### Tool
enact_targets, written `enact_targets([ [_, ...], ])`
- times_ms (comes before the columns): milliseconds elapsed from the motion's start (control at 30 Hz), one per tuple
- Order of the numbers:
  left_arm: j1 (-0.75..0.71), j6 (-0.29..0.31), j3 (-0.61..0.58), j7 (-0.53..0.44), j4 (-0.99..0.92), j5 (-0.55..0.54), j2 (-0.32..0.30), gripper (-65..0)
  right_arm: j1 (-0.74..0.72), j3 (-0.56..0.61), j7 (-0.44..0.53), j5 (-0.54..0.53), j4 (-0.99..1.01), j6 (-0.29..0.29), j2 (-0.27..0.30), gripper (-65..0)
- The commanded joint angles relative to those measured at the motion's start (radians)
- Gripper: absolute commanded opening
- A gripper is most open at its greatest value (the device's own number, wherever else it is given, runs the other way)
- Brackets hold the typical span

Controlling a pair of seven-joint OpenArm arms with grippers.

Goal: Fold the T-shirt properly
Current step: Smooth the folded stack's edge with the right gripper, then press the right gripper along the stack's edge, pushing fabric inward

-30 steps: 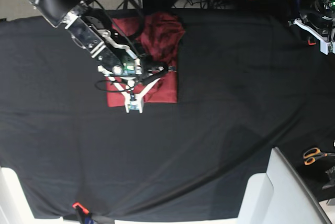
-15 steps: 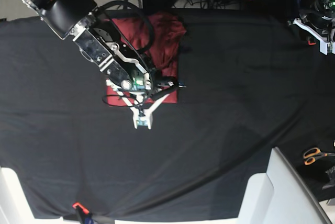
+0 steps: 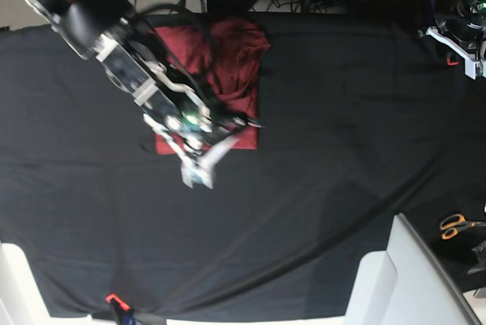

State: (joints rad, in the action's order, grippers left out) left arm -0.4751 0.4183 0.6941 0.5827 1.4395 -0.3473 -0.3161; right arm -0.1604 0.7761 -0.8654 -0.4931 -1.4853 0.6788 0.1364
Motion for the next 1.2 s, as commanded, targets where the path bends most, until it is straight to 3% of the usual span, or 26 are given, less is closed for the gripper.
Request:
enact_targets([
  [0, -0.004, -0.003, 0.009, -0.017, 0.014, -0.006, -0.018, -65.0, -0.009, -0.002, 0.007, -0.005, -0.022, -0.006, -0.001, -64.8],
  [133, -0.001, -0.003, 0.009, -0.017, 0.014, -0.009, -0.018, -65.0, 0.055, -0.054, 0.051, -0.005, -0.021, -0.008, 0.038, -64.8],
  [400, 0.000, -0.003, 0.009, -0.017, 0.014, -0.014, -0.018, -65.0, 0.086, -0.096, 0.079, -0.005, -0.013, -0.015, 0.035, -64.8],
  [833, 0.000, -0.003, 0.009, -0.017, 0.014, -0.014, -0.018, -65.0, 0.057, -0.093, 0.077, -0.005, 0.047, -0.015, -0.083, -64.8],
  [1167, 0.000, -0.003, 0.009, -0.017, 0.014, -0.014, -0.018, -65.0, 0.009, -0.093, 0.077, -0.005, 0.085, -0.017, -0.143, -64.8],
])
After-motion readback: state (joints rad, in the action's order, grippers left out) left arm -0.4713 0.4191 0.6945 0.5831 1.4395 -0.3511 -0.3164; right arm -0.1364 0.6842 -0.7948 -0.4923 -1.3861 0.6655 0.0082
